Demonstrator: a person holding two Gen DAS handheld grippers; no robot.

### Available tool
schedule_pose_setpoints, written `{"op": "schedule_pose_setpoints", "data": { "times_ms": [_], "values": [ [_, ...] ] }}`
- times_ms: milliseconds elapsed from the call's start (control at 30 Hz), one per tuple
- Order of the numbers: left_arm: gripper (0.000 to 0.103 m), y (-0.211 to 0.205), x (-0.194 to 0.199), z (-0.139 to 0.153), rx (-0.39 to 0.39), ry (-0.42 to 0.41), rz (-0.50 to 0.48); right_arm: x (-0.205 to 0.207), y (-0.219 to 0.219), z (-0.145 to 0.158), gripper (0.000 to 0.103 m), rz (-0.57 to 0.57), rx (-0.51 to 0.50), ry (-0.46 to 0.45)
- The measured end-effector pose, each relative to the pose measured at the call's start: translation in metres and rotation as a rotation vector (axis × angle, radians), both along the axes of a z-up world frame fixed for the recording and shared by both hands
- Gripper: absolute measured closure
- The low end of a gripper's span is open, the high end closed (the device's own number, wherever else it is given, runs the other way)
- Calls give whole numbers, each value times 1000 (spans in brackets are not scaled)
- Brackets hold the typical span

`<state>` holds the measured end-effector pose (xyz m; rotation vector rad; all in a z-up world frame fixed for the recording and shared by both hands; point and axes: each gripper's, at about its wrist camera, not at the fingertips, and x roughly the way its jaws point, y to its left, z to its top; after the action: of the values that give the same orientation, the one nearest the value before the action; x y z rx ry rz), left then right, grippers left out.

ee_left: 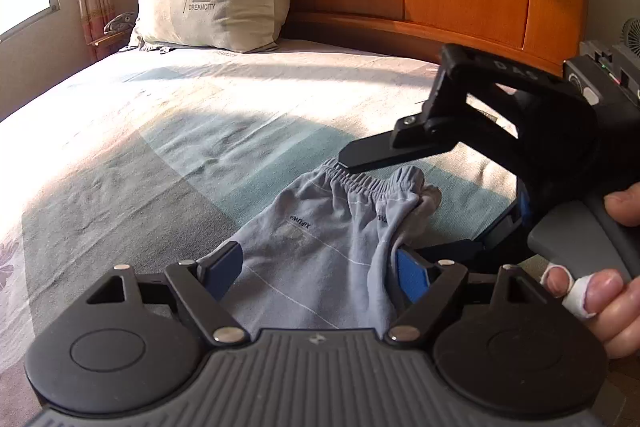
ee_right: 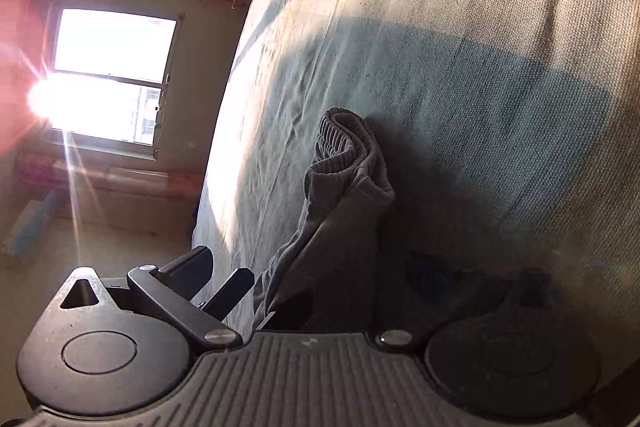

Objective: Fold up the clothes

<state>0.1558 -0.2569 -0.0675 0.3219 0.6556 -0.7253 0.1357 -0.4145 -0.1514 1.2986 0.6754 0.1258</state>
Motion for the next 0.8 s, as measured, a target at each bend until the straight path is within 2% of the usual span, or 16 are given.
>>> {"op": "schedule_pose_setpoints", "data": {
  "times_ms": [100,167,333,467,567,667,767,800],
  "values": [
    [22,15,2,-1,7,65,-26,19,8,-2,0,-17,-59,33],
    [22,25,3,-2,12,109,-44,24,11,-3,0,-14,-88,20],
    [22,67,-10,7,37,99,-14,29,14,-5,0,5,-148,-45],
    [22,100,-20,15,58,89,12,16,25,-4,8,29,-285,-117],
    [22,125,-27,20,73,82,31,7,34,-5,21,74,-424,-160],
    [21,150,-35,26,88,75,50,-3,32,-8,37,60,-465,-179],
    [21,167,-40,25,73,95,87,-5,21,-13,67,20,-438,-125],
    [21,171,-42,24,77,89,106,-5,17,-15,91,5,-422,-105]
  ]
}}
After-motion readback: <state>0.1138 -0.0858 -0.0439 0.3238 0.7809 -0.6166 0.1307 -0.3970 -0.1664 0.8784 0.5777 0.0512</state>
